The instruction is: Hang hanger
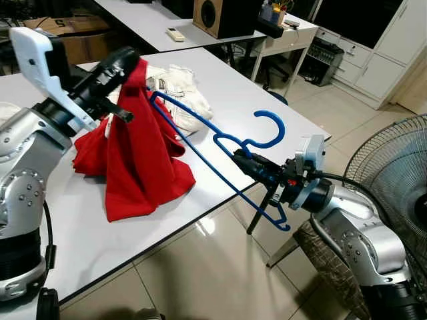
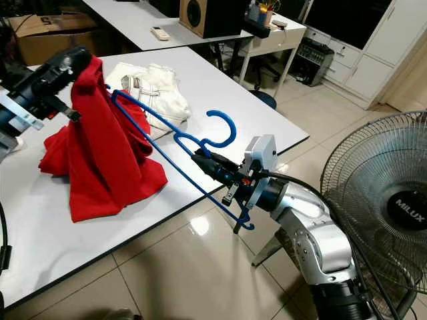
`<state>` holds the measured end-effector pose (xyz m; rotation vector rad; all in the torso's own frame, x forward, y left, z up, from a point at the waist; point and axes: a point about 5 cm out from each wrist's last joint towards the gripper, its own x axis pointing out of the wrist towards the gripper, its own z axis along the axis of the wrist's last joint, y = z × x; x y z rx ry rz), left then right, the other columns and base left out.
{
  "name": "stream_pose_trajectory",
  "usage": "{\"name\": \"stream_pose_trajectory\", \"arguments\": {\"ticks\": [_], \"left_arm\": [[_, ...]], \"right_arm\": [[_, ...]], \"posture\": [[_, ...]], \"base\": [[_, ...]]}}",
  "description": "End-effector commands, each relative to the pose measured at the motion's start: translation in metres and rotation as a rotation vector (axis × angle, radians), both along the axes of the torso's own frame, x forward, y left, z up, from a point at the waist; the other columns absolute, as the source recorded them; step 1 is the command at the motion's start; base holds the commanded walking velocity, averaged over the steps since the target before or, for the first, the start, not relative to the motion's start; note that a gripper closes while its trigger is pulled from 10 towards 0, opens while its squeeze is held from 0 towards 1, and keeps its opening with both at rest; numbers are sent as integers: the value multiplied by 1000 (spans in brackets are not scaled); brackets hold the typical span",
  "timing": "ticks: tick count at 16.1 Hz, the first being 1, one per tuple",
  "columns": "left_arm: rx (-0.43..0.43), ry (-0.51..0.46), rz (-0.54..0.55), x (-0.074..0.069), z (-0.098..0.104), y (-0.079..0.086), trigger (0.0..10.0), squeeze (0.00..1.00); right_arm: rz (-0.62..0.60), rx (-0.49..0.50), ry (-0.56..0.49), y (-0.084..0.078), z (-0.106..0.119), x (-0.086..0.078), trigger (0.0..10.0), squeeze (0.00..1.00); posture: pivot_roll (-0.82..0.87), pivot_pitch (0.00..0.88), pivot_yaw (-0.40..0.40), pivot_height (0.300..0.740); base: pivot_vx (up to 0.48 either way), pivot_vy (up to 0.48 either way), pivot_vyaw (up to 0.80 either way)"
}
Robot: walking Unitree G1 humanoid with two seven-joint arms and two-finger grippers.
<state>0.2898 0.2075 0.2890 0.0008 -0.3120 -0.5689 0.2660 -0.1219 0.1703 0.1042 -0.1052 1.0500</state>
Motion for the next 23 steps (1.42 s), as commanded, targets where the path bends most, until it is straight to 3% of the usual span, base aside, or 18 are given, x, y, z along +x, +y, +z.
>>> {"name": "stream_pose_trajectory", "arguments": {"ticks": [1, 4, 7, 9, 14, 19, 23], "left_arm": [[7, 1, 50, 4, 0, 1, 0, 0], [-1, 5, 105, 5, 0, 9, 0, 0], [-7, -6, 83, 2, 4, 7, 0, 0], [-10, 7, 148, 5, 1, 14, 0, 0], [-20, 3, 197, 7, 4, 22, 0, 0], [31, 28, -62, -6, 0, -6, 0, 0], [49, 39, -89, -9, -3, -7, 0, 0]], "right_arm": [[25, 14, -26, -1, 7, -2, 10000, 0], [30, 24, -26, -3, 8, -4, 10000, 0], [28, 13, -20, -5, 6, -2, 10000, 0], [36, 24, -23, -5, 8, -4, 10000, 0], [37, 19, -9, -8, 5, -6, 10000, 0], [-20, -30, 7, -8, -3, 8, 10000, 0], [-30, -25, 9, -8, -3, 9, 10000, 0]], "posture": [[-5, 0, -144, 740], [-6, 0, -147, 740], [-5, 0, -150, 740], [-1, 0, -155, 740], [0, 0, -155, 740], [7, 0, -154, 740], [14, 0, -155, 740]], "base": [[0, 0, 0], [0, 0, 0], [0, 0, 0], [0, 0, 0], [0, 0, 0], [0, 0, 0], [0, 0, 0]]}}
